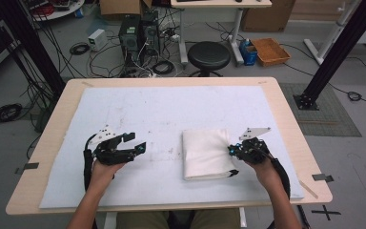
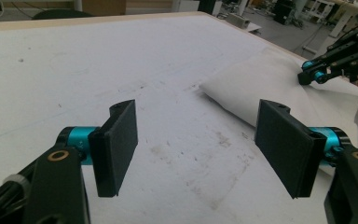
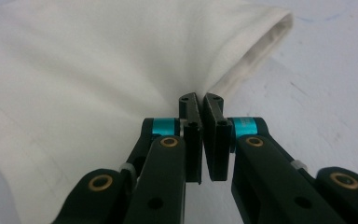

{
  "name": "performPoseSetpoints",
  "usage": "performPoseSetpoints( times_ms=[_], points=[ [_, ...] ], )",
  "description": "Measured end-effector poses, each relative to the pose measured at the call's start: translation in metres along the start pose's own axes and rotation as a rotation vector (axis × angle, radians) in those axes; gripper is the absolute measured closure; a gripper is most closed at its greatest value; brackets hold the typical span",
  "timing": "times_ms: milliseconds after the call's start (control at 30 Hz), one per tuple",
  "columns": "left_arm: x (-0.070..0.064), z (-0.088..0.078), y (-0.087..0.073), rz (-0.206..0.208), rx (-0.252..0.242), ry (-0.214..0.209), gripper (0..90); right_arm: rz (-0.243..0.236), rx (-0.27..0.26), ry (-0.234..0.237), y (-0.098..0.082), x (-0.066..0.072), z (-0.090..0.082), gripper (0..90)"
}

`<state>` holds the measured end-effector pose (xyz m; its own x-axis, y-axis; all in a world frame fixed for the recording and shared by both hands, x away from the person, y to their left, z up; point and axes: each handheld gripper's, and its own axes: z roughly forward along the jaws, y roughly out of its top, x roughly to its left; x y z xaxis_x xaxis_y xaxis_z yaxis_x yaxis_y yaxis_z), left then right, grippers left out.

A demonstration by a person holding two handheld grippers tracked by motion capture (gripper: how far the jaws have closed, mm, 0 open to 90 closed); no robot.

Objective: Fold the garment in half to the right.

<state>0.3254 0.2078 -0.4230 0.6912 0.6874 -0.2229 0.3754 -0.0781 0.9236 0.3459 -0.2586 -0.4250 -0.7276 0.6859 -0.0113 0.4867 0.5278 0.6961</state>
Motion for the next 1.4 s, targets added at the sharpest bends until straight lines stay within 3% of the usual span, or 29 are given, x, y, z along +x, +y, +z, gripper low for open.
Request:
performPoseSetpoints(
  times_ms=[67,133,200,267,367,467,567,633,767,833,900,1000,1100,1200,1300,1400],
  points=[
    [0.000,-0.001,-0.001,0.000,0.005,0.000,30.1,0.010,-0.006,-0.019,-0.001,-0.001,-0.006,76.0],
    [0.001,-0.001,-0.001,0.000,0.008,0.001,30.1,0.017,-0.054,-0.020,0.001,-0.002,-0.015,72.2],
    [0.001,0.000,-0.001,-0.006,0.004,0.001,30.1,-0.007,-0.116,0.038,0.003,0.001,-0.021,72.0],
    [0.001,0.000,-0.002,-0.003,0.012,-0.001,30.1,-0.064,-0.127,0.153,0.003,0.008,-0.018,72.6],
    [0.001,0.001,-0.002,-0.003,0.016,-0.005,30.1,-0.128,-0.029,0.235,-0.001,0.017,-0.006,77.2],
    [0.001,0.001,-0.002,-0.004,0.016,-0.005,30.1,-0.146,0.061,0.231,-0.006,0.015,0.001,78.4],
    [0.002,0.001,-0.002,-0.006,0.011,-0.004,30.1,-0.131,0.070,0.228,-0.010,0.009,-0.004,78.6],
    [0.002,0.001,-0.002,-0.008,0.007,0.001,30.1,-0.119,0.036,0.247,-0.011,0.005,-0.010,76.0],
    [0.002,0.001,-0.002,-0.008,-0.001,0.007,30.0,-0.037,-0.132,0.209,-0.007,0.000,-0.017,64.1],
    [0.003,0.000,-0.002,0.001,-0.011,-0.009,28.2,-0.030,-0.183,0.159,-0.003,0.003,-0.010,53.5],
    [0.002,0.000,-0.001,0.014,-0.031,-0.012,25.9,-0.044,-0.206,0.068,0.001,0.008,0.001,38.4],
    [0.002,0.000,-0.002,0.020,-0.030,-0.012,25.8,-0.037,-0.186,-0.035,0.009,0.008,0.018,38.2],
    [0.002,-0.001,-0.003,0.024,-0.025,-0.007,25.9,-0.007,-0.110,-0.077,0.014,0.003,0.029,40.6],
    [0.003,-0.002,-0.003,0.024,-0.024,-0.007,25.9,0.029,-0.042,-0.083,0.008,-0.004,0.031,39.0],
    [0.003,-0.002,-0.003,0.026,-0.031,-0.008,25.9,0.042,-0.071,-0.093,0.003,-0.012,0.020,36.7],
    [0.003,-0.003,-0.003,0.028,-0.036,-0.009,25.9,0.071,-0.182,-0.068,0.000,-0.016,0.002,30.0]
  ],
)
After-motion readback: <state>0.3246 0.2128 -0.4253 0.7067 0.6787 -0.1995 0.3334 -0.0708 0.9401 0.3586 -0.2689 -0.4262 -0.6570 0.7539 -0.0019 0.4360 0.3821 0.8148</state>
